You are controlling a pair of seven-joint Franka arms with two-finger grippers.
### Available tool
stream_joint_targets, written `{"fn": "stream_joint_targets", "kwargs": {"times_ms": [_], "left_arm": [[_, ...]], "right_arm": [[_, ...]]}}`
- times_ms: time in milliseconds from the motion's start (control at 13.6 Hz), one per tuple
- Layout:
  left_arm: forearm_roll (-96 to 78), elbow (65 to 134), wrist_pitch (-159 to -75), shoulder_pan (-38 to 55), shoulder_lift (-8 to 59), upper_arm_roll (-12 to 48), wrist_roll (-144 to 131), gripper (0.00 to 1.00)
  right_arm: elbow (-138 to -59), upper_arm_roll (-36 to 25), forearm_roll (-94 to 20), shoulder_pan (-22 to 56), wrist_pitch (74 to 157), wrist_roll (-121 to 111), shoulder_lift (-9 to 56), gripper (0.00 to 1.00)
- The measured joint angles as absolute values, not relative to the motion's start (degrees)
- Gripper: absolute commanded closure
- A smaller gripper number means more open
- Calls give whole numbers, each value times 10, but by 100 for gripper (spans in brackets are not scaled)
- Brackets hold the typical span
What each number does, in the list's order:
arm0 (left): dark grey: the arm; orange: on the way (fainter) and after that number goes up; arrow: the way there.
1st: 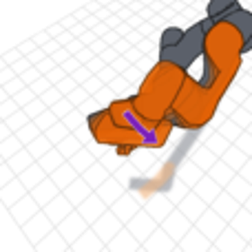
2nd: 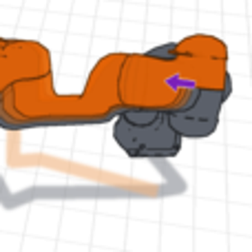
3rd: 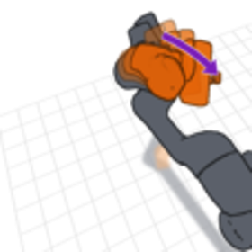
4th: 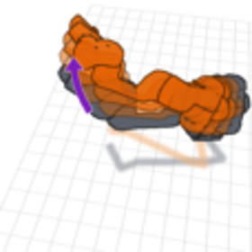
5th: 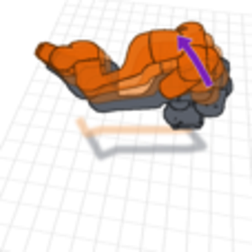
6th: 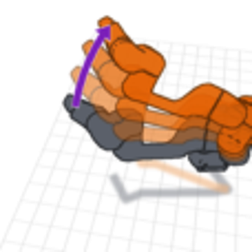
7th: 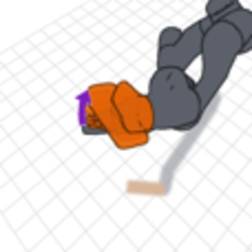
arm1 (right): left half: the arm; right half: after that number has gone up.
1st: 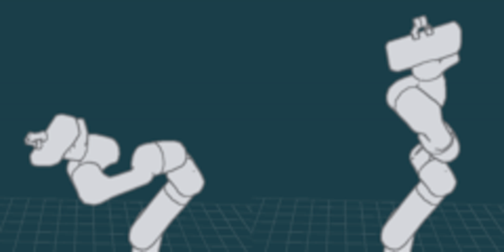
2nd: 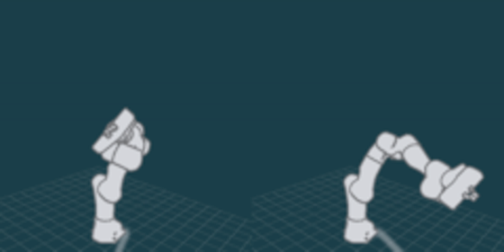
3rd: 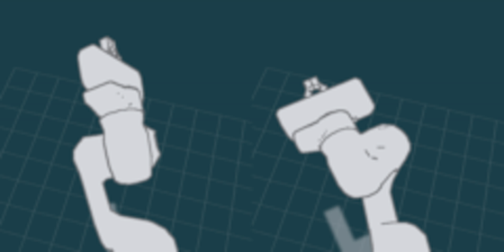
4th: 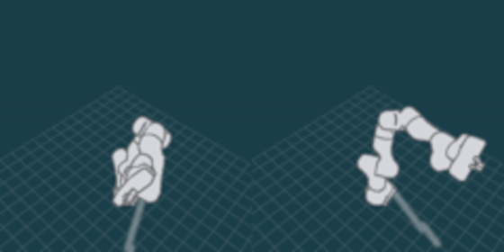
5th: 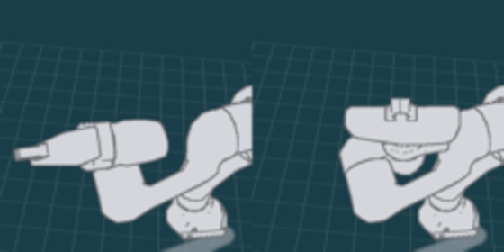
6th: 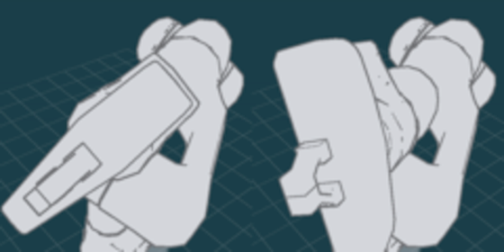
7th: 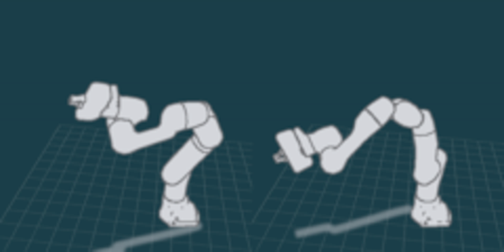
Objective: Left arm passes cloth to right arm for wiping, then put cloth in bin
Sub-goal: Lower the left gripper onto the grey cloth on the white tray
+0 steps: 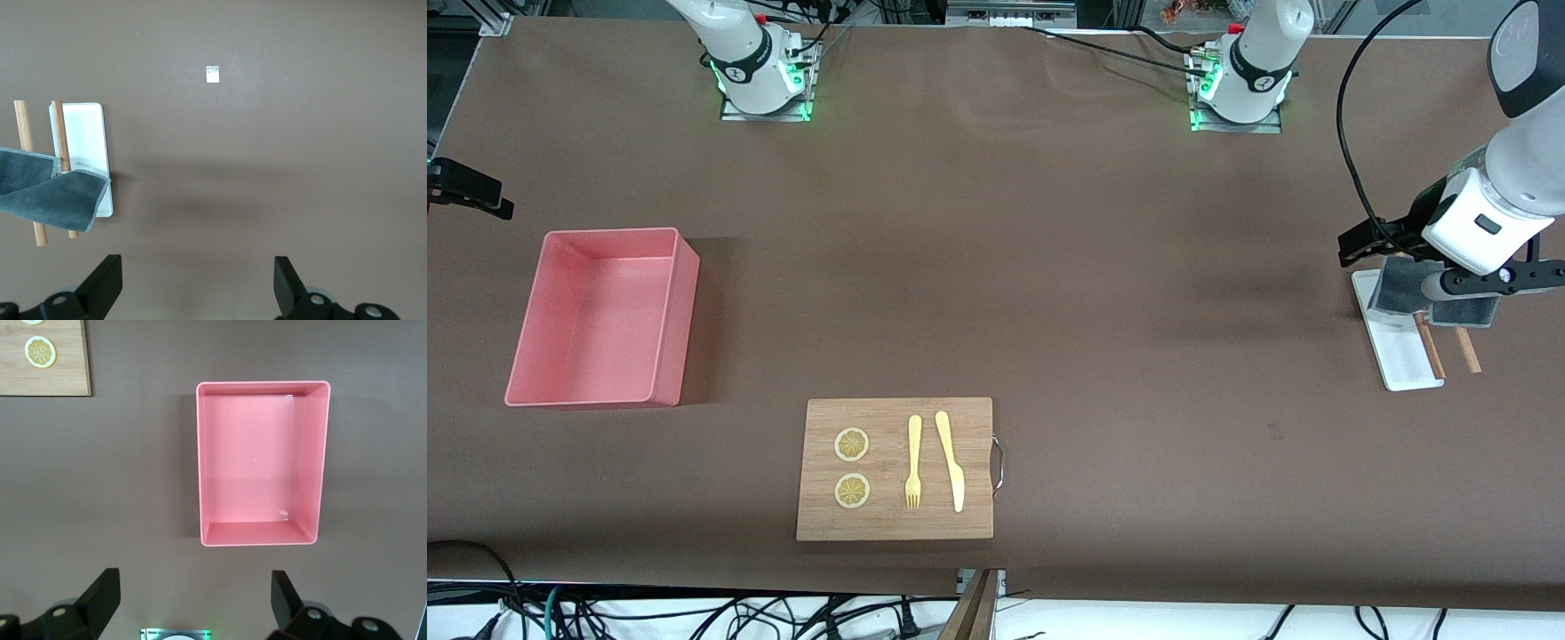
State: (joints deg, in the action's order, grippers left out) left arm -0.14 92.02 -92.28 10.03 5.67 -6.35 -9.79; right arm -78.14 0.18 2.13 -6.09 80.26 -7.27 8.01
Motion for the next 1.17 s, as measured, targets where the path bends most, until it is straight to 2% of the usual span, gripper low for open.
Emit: {"fn": "stream_joint_targets", "kwargs": {"times_ms": [733, 1172], "left_arm": [[-1, 920, -923, 89, 58, -69, -94, 0], [0, 923, -923, -38, 111, -76, 1, 0]], "right_arm": [[-782, 6, 21, -60, 806, -73, 80, 0], [-782, 8, 21, -58, 808, -73, 80, 0]]}}
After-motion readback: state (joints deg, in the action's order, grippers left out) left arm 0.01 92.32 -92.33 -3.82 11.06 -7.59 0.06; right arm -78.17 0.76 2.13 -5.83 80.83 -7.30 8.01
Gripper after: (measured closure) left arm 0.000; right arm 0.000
